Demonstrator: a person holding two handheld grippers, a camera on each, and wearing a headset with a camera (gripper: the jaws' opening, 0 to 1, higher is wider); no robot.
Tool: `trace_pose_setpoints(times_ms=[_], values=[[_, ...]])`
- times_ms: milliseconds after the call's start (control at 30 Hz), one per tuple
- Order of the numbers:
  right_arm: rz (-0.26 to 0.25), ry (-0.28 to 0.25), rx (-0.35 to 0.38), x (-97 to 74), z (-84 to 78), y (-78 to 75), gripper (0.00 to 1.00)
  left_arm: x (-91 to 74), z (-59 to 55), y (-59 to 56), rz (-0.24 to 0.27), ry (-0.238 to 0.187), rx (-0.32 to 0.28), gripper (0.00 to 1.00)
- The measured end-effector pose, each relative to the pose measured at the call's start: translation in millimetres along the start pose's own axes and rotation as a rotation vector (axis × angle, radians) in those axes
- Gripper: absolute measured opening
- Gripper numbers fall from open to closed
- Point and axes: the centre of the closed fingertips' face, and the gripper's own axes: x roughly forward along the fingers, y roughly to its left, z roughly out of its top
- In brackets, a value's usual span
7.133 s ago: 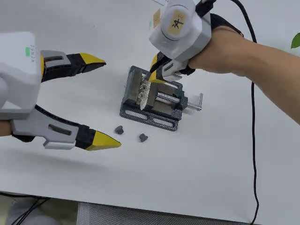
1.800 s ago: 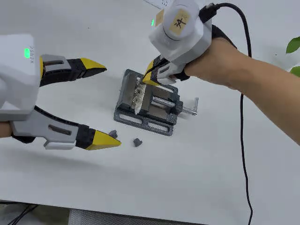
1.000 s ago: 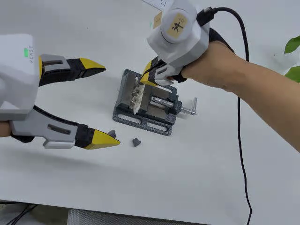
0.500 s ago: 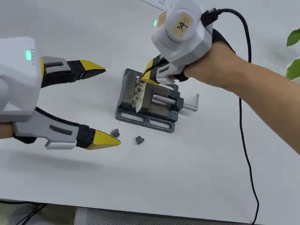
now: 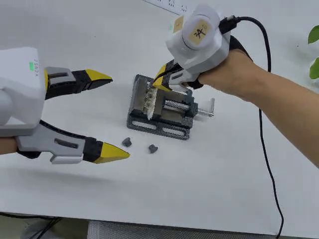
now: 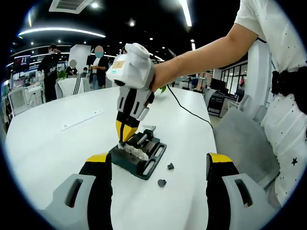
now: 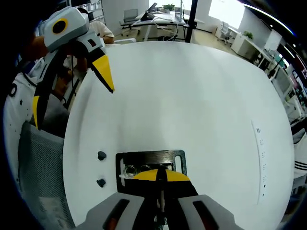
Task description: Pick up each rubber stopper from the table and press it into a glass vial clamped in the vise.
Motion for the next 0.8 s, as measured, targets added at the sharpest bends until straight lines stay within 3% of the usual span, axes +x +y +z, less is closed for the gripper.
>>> trace_pose_setpoints(times_ms=[333,633,800], values=[[-0.018,-0.044,0.021,-4.4,1.0,-1.8,0.0,-4.0,0.4,-0.7,0.009,0.017,0.003,0.79],[-0.07,-0.145,0.083,-28.2,6.5,-9.0,0.05,-5.7,1.0,-3.1,0.011,0.029,0.009,0.79],[-0.099,-0.209,0.116,-50.6,5.9,-6.2,0.1,-7.0,-0.6,-4.3,0.007,0.045,0.018,0.79]])
